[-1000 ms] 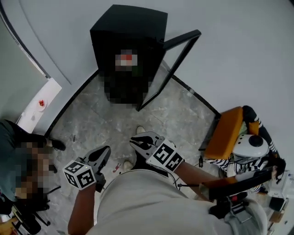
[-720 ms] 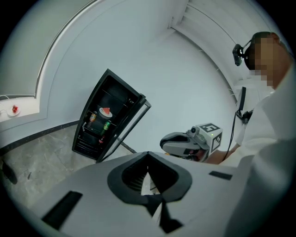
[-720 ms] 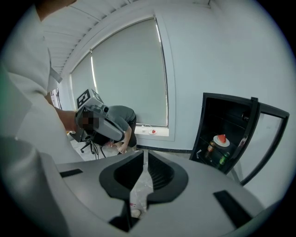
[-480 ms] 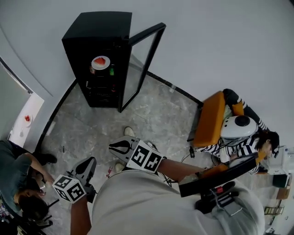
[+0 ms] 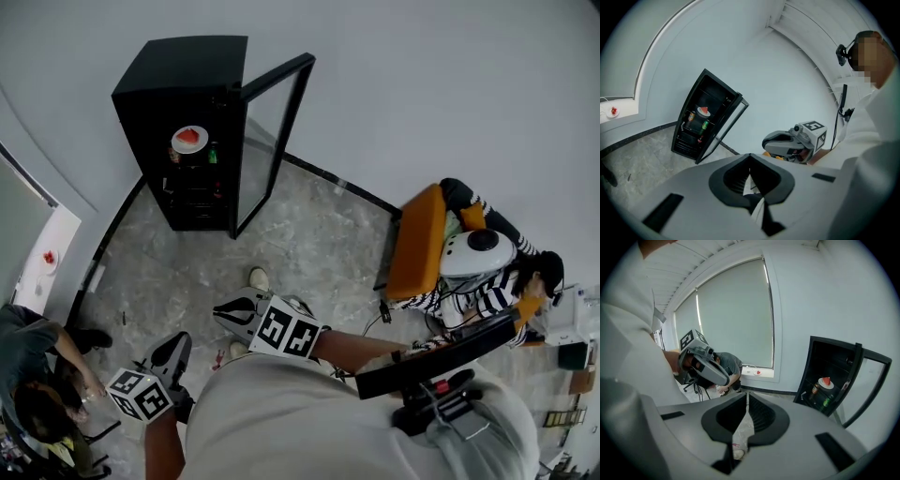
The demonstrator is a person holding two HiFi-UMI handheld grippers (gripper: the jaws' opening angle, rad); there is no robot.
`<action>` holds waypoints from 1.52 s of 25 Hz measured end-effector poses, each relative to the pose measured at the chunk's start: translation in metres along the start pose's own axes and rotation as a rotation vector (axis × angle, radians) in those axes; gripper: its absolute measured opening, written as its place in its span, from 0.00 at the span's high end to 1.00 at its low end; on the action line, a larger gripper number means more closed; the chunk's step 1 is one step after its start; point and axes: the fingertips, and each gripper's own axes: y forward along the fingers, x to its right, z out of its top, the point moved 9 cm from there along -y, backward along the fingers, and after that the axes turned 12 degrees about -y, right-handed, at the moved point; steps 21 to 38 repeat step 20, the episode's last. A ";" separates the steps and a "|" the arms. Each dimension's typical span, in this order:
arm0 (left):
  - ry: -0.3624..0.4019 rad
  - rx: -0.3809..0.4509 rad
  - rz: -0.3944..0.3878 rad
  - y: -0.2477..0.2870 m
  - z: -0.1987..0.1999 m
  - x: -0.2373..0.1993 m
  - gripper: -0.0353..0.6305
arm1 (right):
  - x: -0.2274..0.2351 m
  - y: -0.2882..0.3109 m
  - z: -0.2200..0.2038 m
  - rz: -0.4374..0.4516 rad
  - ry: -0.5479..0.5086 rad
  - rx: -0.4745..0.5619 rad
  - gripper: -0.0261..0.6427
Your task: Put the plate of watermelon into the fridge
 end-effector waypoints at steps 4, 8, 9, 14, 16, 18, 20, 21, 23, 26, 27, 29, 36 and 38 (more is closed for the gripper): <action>0.015 -0.013 -0.013 0.003 0.002 0.004 0.93 | -0.002 -0.003 0.002 -0.010 -0.002 -0.010 0.92; 0.020 -0.020 -0.013 0.000 0.001 0.001 0.93 | -0.006 -0.001 0.005 -0.018 0.001 -0.001 0.92; 0.019 -0.022 -0.014 -0.001 0.001 0.000 0.93 | -0.007 -0.001 0.006 -0.022 0.000 -0.003 0.92; 0.021 -0.021 -0.015 -0.005 0.000 -0.004 0.93 | -0.010 -0.003 0.009 -0.037 -0.006 -0.009 0.92; 0.025 -0.020 -0.014 -0.005 0.000 -0.004 0.93 | -0.010 -0.004 0.008 -0.042 -0.007 -0.007 0.92; 0.029 -0.021 -0.015 -0.003 -0.001 -0.004 0.93 | -0.010 -0.006 0.006 -0.042 -0.008 -0.010 0.92; 0.032 -0.022 -0.018 0.000 -0.002 -0.004 0.93 | -0.009 -0.007 0.004 -0.042 -0.009 -0.015 0.92; 0.032 -0.022 -0.018 0.000 -0.002 -0.004 0.93 | -0.009 -0.007 0.004 -0.042 -0.009 -0.015 0.92; 0.032 -0.022 -0.018 0.000 -0.002 -0.004 0.93 | -0.009 -0.007 0.004 -0.042 -0.009 -0.015 0.92; 0.032 -0.022 -0.018 0.000 -0.002 -0.004 0.93 | -0.009 -0.007 0.004 -0.042 -0.009 -0.015 0.92; 0.032 -0.022 -0.018 0.000 -0.002 -0.004 0.93 | -0.009 -0.007 0.004 -0.042 -0.009 -0.015 0.92; 0.032 -0.022 -0.018 0.000 -0.002 -0.004 0.93 | -0.009 -0.007 0.004 -0.042 -0.009 -0.015 0.92; 0.032 -0.022 -0.018 0.000 -0.002 -0.004 0.93 | -0.009 -0.007 0.004 -0.042 -0.009 -0.015 0.92; 0.032 -0.022 -0.018 0.000 -0.002 -0.004 0.93 | -0.009 -0.007 0.004 -0.042 -0.009 -0.015 0.92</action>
